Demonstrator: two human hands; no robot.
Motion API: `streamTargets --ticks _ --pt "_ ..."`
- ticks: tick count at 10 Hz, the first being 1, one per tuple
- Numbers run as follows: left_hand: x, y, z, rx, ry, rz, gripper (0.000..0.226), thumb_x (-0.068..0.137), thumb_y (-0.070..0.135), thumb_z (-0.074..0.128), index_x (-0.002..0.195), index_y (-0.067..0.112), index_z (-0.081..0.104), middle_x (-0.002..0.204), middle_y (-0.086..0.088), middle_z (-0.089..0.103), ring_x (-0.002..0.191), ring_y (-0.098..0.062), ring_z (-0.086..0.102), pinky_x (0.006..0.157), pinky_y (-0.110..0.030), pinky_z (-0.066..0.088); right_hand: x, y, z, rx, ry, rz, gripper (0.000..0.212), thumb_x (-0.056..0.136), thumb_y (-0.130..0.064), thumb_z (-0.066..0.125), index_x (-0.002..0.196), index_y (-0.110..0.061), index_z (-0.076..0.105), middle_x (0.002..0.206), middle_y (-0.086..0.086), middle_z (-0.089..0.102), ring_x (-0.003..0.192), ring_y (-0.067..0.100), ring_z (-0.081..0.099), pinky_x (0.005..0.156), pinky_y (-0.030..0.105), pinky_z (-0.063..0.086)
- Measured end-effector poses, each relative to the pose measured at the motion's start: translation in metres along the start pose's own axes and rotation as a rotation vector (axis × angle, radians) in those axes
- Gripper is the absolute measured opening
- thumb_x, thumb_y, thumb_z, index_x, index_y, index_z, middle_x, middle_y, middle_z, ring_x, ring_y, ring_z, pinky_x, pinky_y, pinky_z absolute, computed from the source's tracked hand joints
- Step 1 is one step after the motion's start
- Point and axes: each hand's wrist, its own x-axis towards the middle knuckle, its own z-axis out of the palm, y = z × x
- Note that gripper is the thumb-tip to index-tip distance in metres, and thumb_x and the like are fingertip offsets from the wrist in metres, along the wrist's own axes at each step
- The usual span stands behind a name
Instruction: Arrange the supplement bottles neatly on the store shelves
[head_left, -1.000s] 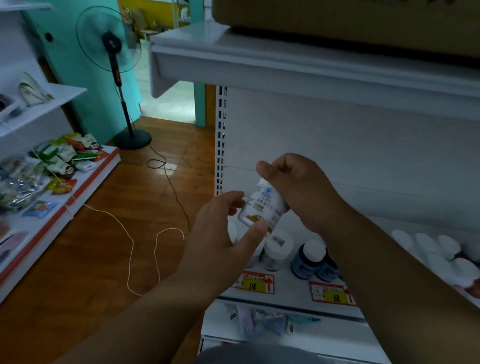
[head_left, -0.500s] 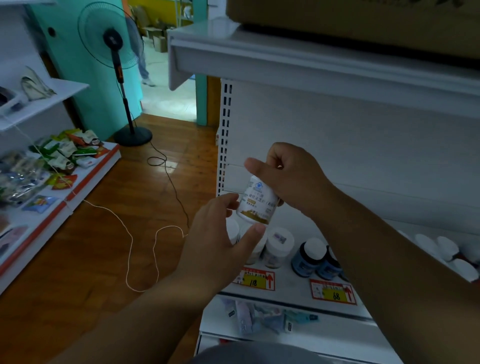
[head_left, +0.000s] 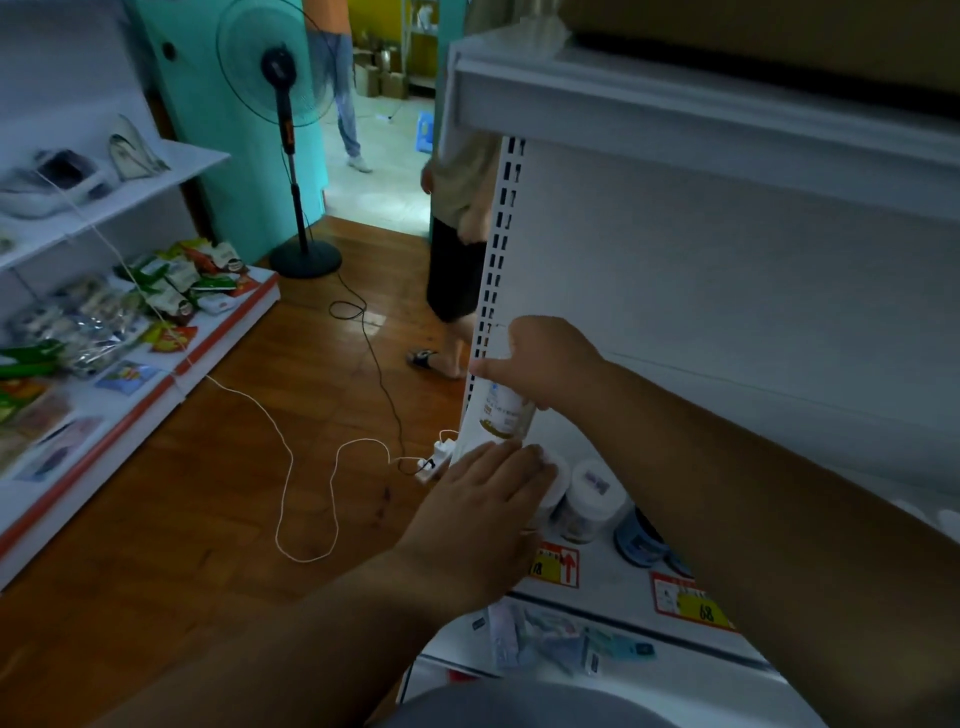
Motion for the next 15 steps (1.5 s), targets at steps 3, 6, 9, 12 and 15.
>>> streamTargets --ticks 3,6,9,12,15 --pt "-0.003 -0.007 0.005 -0.001 -0.027 0.019 0.068 0.084 0.052 0.051 0.144 0.022 0.038 0.146 0.003 0.042 0.137 -0.017 0.031 0.112 -0.030 0.007 -0.004 0.001 0.029 -0.063 -0.256 -0.022 0.041 0.084 -0.056 0.063 0.078 -0.022 0.041 0.071 -0.005 0.048 0.057 0.010 0.052 0.049 0.024 0.033" --pt "-0.002 -0.011 0.008 -0.021 -0.020 0.026 0.069 0.082 0.050 0.052 0.144 0.022 0.039 0.147 0.002 0.042 0.138 -0.018 0.032 0.113 -0.031 0.012 -0.009 -0.009 0.019 -0.103 -0.388 -0.105 0.032 0.090 -0.049 0.059 0.089 -0.018 0.051 0.083 0.000 0.058 0.078 0.019 0.063 0.057 0.025 0.039" --pt "-0.002 -0.012 0.003 0.005 -0.037 0.041 0.069 0.085 0.051 0.044 0.147 0.021 0.033 0.149 0.000 0.038 0.138 -0.018 0.028 0.111 -0.029 0.007 -0.026 -0.003 0.018 0.007 -0.228 -0.084 0.033 0.092 -0.051 0.053 0.092 -0.020 0.042 0.073 -0.008 0.041 0.064 0.007 0.038 0.056 0.024 0.030" --pt "-0.005 0.003 -0.020 -0.083 0.157 -0.092 0.049 0.084 0.037 0.045 0.129 0.018 0.054 0.126 0.001 0.057 0.118 -0.016 0.042 0.099 -0.032 0.040 -0.097 0.038 -0.007 0.126 0.123 -0.110 0.024 0.092 -0.045 0.054 0.085 -0.024 0.048 0.088 -0.004 0.051 0.082 0.015 0.052 0.070 0.033 0.044" --pt "-0.022 0.062 -0.035 -0.073 0.272 -0.082 0.042 0.081 0.027 0.055 0.120 0.015 0.062 0.114 -0.004 0.063 0.105 -0.025 0.055 0.088 -0.039 0.047 -0.207 0.063 -0.024 0.149 0.248 -0.099 0.025 0.093 -0.048 0.053 0.093 -0.023 0.051 0.094 -0.005 0.049 0.087 0.014 0.044 0.070 0.030 0.033"
